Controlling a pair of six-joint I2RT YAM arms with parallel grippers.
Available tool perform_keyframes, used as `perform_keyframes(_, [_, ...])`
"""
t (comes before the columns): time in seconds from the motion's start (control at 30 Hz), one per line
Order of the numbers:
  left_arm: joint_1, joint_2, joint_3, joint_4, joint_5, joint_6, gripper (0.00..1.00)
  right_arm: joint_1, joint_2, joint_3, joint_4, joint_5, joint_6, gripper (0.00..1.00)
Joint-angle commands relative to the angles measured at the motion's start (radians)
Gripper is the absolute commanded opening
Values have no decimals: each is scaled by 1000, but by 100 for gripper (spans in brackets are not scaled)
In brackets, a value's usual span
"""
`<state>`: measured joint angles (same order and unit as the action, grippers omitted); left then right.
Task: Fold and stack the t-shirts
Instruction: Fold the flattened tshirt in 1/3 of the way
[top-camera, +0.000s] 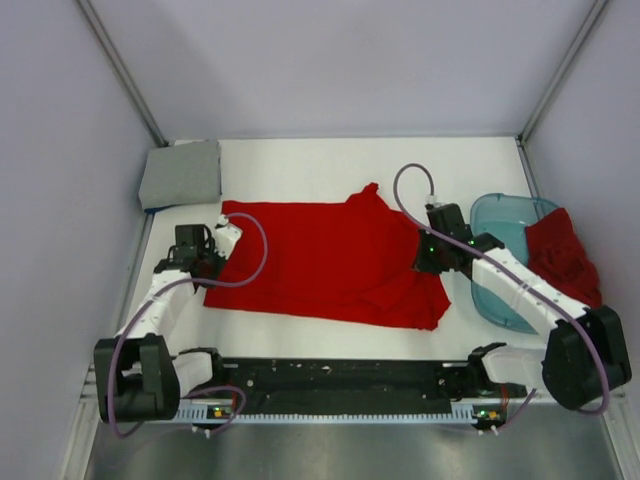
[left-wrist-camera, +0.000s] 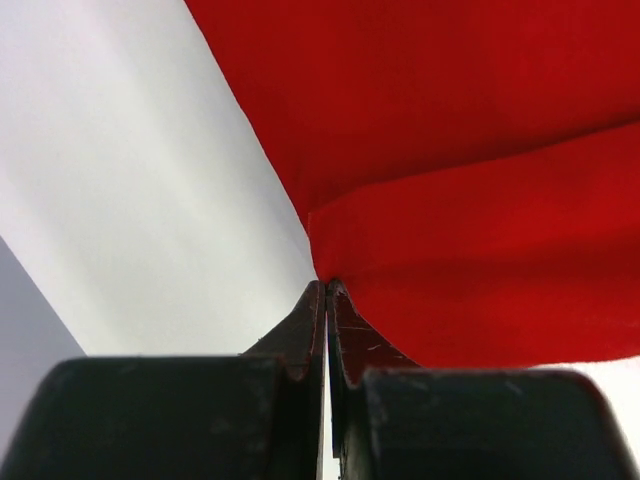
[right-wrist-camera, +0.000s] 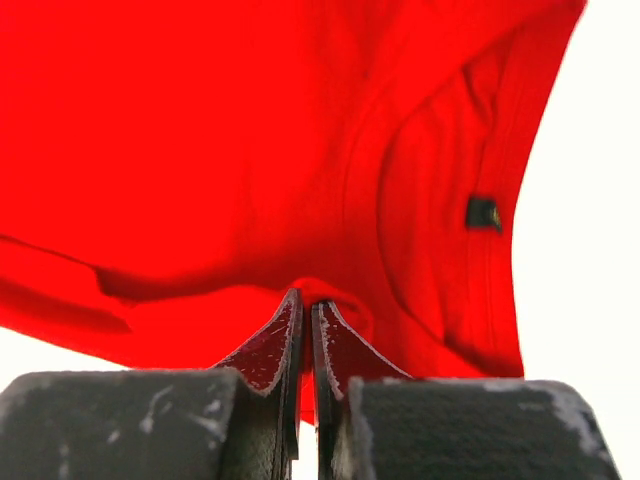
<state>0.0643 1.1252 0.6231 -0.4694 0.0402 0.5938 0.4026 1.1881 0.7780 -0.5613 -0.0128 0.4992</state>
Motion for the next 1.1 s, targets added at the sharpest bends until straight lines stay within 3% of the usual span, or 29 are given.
perform_keyframes(0.0, [6,53,27,103,4,-22,0,-4,99,99,80,34,-122,0])
perform_keyframes(0.2, [6,65,26,143,10,-54,0,-16,122,139,86,132,-159,0])
perform_keyframes(0.6, [8,5,-83,282,-88,-97,0,-91,169,110,103,99,-157,0])
perform_keyframes(0.97, [8,114,-26,239,-59,-71,0,-91,309,188,116,89,-186,0])
perform_keyframes(1.0, [8,117,-20,235,-66,-69,23,-91,329,199,116,89,-191,0])
perform_keyframes(1.03, [8,119,-14,233,-77,-71,31,-91,350,214,113,94,-195,6])
perform_keyframes(1.07, [8,117,-4,229,-103,-69,46,-91,364,234,104,100,-195,21])
